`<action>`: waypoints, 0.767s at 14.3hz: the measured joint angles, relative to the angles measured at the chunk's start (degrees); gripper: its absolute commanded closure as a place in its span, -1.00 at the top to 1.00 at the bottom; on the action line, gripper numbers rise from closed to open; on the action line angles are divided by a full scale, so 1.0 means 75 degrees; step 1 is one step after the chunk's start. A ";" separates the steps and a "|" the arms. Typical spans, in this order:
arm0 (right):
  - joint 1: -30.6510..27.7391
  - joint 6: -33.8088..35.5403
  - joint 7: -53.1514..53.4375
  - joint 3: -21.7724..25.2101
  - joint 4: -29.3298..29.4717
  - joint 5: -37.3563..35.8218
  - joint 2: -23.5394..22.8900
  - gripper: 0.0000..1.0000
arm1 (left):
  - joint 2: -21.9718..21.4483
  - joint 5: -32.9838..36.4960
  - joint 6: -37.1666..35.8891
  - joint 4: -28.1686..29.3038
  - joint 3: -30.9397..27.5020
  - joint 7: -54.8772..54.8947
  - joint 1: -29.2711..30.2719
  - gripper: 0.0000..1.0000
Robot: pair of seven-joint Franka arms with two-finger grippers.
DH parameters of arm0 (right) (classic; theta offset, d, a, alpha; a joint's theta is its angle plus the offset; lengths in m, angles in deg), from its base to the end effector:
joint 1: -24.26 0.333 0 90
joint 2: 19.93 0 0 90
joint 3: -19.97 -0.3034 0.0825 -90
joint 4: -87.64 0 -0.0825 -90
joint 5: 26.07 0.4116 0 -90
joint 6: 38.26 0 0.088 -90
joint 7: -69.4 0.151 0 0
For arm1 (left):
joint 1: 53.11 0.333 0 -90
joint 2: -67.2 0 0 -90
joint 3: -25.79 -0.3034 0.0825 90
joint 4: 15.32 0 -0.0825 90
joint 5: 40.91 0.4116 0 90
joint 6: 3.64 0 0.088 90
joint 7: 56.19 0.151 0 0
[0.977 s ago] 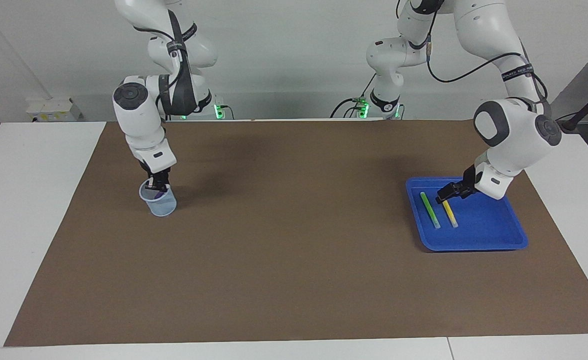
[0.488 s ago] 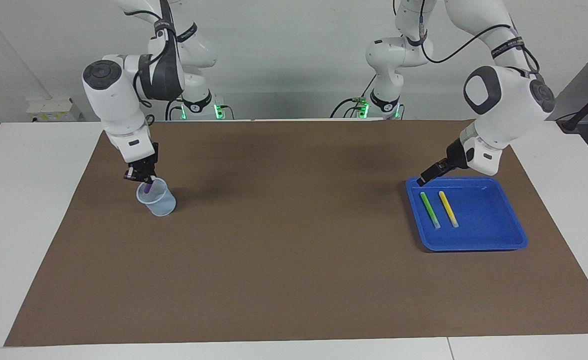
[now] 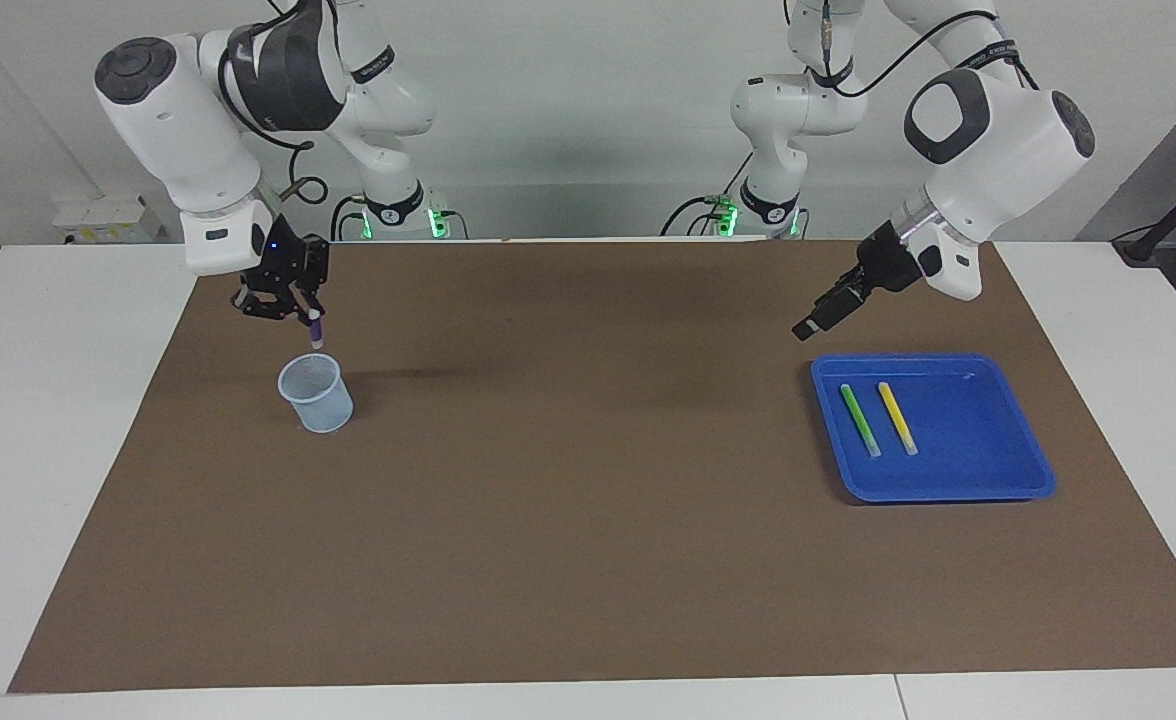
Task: Right arm passes pens to left for tray arrangement
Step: 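Lift the purple pen toward the left gripper while the left gripper approaches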
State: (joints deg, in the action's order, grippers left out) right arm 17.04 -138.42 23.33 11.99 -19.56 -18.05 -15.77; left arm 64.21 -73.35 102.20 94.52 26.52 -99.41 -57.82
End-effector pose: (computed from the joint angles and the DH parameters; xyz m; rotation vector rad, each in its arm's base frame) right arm 0.5603 0.0272 0.4745 -2.7743 -1.1542 -0.0032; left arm 0.5665 -0.1194 0.4655 2.4163 1.0542 -0.3228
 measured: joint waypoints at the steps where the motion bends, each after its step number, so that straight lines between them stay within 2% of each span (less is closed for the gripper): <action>1: 0.0100 0.0069 0.0728 -0.0019 -0.0003 0.0311 -0.0002 -1.00 | -0.0125 -0.0217 0.0013 0.0152 -0.0018 -0.0289 0.0000 1.00; 6: 0.0856 0.0025 0.5495 -0.0077 -0.0045 0.2522 -0.0003 -1.00 | -0.0854 -0.1326 0.0091 0.1039 -0.0024 -0.1192 0.0000 1.00; 11: 0.1668 -0.1325 0.8834 -0.0087 -0.0408 0.3911 0.0015 -1.00 | -0.1224 -0.2230 0.1027 0.1608 0.0047 -0.2477 -0.0186 1.00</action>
State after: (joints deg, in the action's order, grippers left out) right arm 29.54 -148.36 89.58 11.34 -22.61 11.28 -15.65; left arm 55.03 -90.08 109.90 106.58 26.88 -117.99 -59.22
